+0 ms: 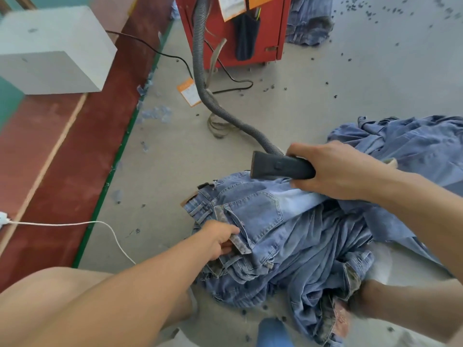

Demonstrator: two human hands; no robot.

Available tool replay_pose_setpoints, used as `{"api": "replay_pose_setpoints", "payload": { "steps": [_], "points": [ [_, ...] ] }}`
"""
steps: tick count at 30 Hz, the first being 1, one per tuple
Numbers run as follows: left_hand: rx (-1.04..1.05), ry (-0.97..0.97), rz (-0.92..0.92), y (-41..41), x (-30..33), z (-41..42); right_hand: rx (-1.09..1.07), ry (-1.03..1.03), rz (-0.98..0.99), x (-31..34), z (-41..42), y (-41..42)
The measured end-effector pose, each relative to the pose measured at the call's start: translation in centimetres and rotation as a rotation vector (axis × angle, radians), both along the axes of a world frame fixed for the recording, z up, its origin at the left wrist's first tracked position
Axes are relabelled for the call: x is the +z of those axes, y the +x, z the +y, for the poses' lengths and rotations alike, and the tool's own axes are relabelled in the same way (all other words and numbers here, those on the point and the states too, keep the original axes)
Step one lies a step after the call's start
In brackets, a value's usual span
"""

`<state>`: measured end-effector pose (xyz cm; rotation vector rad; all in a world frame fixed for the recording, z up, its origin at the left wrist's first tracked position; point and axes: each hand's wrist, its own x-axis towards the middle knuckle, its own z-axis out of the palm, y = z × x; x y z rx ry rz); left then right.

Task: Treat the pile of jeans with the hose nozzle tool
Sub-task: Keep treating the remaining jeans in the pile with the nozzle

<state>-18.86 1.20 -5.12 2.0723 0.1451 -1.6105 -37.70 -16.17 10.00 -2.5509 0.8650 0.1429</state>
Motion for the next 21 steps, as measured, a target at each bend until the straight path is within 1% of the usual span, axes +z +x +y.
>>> {"api": "replay_pose_setpoints", "payload": {
  "steps": [1, 3, 5, 7, 9, 12, 15, 19, 21],
  "points": [
    [0.045, -0.053, 0.015, 0.3, 0.0, -0.1, 0.012, 0.014, 0.025, -0.1, 0.1, -0.2],
    [0.207, -0.209, 0.086, 1.1, 0.3, -0.7, 0.015, 0.049, 0.052, -0.2, 0.0, -0.6],
    [0.331, -0.377, 0.157, 1.8, 1.4, -1.2, 0.016, 0.130, 0.066, 0.1, -0.4, -0.8],
    [0.343, -0.518, 0.206, 2.3, 2.4, -1.4, 0.051, 0.203, 0.107, 0.6, -0.5, -1.0],
    [0.332, -0.602, 0.248, 2.3, 3.5, -1.6, 0.090, 0.199, 0.160, 0.8, -0.3, -1.1],
    [0.368, -0.653, 0.339, 1.4, 4.3, -1.5, 0.118, 0.207, 0.186, 0.9, 0.9, -0.5],
    [0.398, -0.673, 0.390, 0.8, 4.7, -1.5, 0.121, 0.152, 0.195, 0.3, 2.4, 0.9],
    [0.433, -0.670, 0.385, 1.3, 4.9, -1.7, -0.020, 0.024, 0.097, -0.4, 2.7, 2.0],
    [0.437, -0.674, 0.394, 1.5, 5.1, -1.7, -0.083, 0.080, 0.050, 0.4, 1.4, 1.3]
  ]
}}
